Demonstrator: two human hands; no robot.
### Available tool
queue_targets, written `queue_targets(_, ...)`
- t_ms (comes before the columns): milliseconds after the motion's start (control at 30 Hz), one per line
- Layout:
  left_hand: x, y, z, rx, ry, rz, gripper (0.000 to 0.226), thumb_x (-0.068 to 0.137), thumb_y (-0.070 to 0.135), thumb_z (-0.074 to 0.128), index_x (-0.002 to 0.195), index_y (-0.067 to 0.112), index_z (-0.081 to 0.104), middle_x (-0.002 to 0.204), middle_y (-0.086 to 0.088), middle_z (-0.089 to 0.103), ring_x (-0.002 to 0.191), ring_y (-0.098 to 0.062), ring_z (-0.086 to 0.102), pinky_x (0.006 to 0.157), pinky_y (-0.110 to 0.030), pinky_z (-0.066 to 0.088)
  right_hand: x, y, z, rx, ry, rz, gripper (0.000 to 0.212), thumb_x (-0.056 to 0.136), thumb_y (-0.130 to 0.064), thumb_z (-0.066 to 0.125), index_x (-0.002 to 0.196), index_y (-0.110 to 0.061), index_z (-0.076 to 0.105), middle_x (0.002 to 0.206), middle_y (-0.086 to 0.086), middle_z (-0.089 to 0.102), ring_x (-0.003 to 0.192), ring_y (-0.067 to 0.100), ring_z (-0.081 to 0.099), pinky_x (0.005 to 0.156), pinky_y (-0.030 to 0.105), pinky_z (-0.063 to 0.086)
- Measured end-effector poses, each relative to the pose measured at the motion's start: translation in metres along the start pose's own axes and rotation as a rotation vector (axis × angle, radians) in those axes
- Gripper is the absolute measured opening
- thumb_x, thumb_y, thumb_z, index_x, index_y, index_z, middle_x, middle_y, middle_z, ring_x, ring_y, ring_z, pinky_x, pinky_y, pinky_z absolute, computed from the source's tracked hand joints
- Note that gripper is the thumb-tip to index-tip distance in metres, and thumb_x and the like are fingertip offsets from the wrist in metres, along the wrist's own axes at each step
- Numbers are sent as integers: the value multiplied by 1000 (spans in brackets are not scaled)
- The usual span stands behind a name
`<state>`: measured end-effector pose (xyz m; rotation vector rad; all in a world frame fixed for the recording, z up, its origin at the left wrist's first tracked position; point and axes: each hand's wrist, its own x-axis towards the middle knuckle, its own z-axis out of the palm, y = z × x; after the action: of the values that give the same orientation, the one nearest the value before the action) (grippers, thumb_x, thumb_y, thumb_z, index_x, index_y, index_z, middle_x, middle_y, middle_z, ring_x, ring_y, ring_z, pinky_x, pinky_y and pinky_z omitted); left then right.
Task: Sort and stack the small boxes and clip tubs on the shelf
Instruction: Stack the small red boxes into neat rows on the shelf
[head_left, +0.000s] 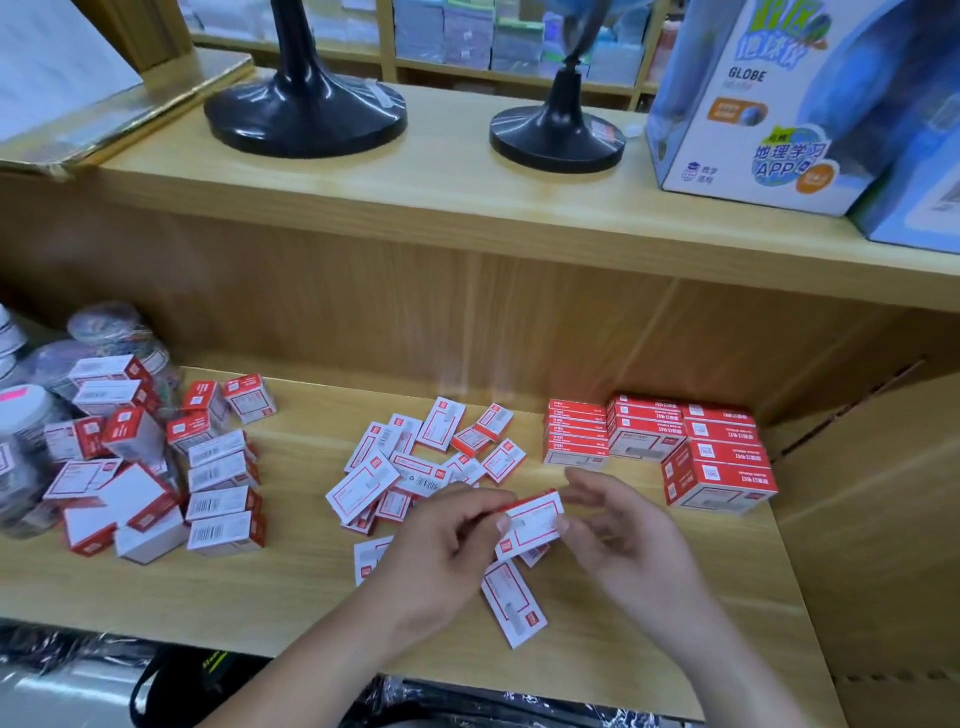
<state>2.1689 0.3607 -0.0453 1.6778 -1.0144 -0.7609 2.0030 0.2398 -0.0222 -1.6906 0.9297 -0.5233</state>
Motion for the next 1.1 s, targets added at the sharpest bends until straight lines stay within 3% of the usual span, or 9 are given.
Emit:
queue_targets(133,4,3,2,-13,11,4,19,98,20,66,109,33,75,96,13,70,89,-8,67,76,-24,53,1,-6,2,202,-41,100,26,90,2,68,109,-14,69,90,6,77,78,17,72,66,26,54)
queue_targets(267,7,3,1,-29,39,-57,22,101,18,60,106,36,71,92,14,74,89,-5,69,78,-23,53,-1,-4,-2,284,-1,151,19,88,4,69,101,-10,70,86,13,76,70,20,70,61,31,54)
queue_targets(400,9,-19,-6,317,65,82,20,95,22,57,108,34,67,95,20,66,90,-4,64,74,-30,53,-1,7,-7,320,152,149,22,94,-1,63,107,-18,70,82,11,71,68,20,68,60,32,55)
queue_targets(567,13,-14,0,641,-21,151,25,85,47,62,100,30,70,100,15,62,99,-12,61,73,-32,53,5,25,-17,-68,222,-85,32,95,-7,63,113,-33,71,98,-4,66,83,9,64,78,33,56)
queue_targets(700,24,-7,14,884,-25,175,54,74,74,50,98,31,73,101,12,61,100,-13,58,69,-31,53,22,25,-23,-630,179,-298,32,90,-13,69,118,-28,67,102,-15,59,86,13,63,73,40,55)
queue_targets(800,21,-8,15,826,-50,206,44,81,63,48,99,30,71,102,12,58,100,-16,60,66,-35,56,33,21,-20,-914,136,-309,26,91,-29,66,116,-34,60,114,-13,64,93,23,69,67,39,55)
queue_targets(900,8,-16,3,734,-121,250,27,85,43,57,108,33,69,107,16,57,100,-12,62,71,-27,53,37,25,-12,-878,116,-294,28,89,-34,71,115,-32,63,113,-12,70,95,24,70,73,35,54)
queue_targets(1000,-5,-23,-7,690,-342,270,34,85,40,64,119,38,67,117,20,56,108,-5,57,83,-23,49,33,41,-14,-751,143,-199,36,78,-36,82,111,-30,68,106,-9,72,97,19,67,79,33,53)
queue_targets(1100,-8,-22,-9,712,-442,353,29,85,40,66,114,36,69,124,21,56,105,-8,54,80,-23,45,20,63,-28,-550,186,-141,49,69,-28,90,114,-23,69,104,-10,67,94,11,63,82,32,53)
